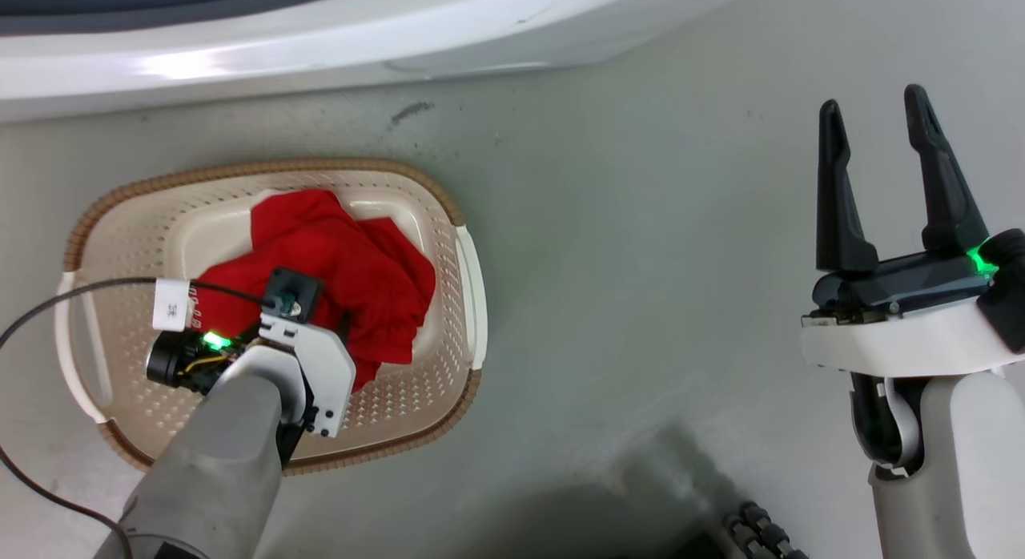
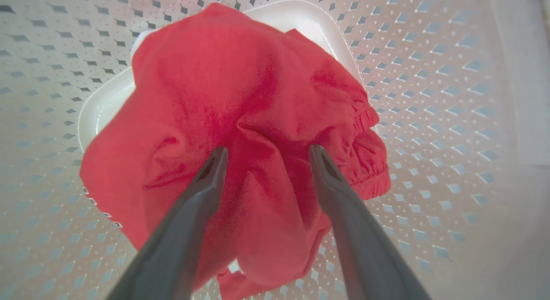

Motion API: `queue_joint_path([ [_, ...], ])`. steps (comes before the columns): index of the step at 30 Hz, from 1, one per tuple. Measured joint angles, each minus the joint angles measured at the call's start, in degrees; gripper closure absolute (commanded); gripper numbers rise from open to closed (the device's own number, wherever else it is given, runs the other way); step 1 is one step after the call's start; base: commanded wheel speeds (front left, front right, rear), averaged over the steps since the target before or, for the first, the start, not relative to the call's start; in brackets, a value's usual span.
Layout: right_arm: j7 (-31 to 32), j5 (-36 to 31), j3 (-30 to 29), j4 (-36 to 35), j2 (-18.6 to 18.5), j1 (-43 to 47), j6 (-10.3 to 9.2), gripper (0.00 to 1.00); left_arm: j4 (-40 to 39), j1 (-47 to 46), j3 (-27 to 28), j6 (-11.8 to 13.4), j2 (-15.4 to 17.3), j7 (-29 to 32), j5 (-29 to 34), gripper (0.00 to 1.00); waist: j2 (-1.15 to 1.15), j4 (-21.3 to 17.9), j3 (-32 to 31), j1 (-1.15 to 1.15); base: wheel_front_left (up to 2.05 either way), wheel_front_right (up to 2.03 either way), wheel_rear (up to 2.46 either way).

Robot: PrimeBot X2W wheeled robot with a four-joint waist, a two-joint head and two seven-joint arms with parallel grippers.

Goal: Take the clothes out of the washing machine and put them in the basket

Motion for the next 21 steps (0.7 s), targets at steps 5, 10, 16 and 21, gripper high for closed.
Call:
queue_joint_path([
  [5,0.0,-0.69,0.02,0.88,0.01,1.7,0.0,0.0,-0.21,2.54,0.99,0.02,-1.54,-3.9,-1.29,0.0,0.0,0.91,-4.38,0.0,0.0,0.0,0.0],
  [10,-0.01,-1.68,-0.27,1.82,0.02,4.49,0.0,0.0,-4.58,6.42,1.85,0.92,-1.97,-4.6,-1.18,0.0,0.0,2.06,-9.78,-0.01,0.0,0.0,0.0],
  [16,0.0,-2.35,-0.29,2.85,0.02,8.15,0.0,0.0,-17.93,13.66,7.09,4.04,-0.37,-4.77,0.04,0.0,0.0,3.66,-16.54,-0.01,0.0,0.0,0.0],
  [21,-0.01,-2.67,-0.38,3.25,0.02,10.77,0.0,0.0,-29.77,20.4,13.69,6.46,0.38,-4.78,2.57,0.0,0.0,4.89,-21.85,-0.01,0.0,0.0,0.0],
])
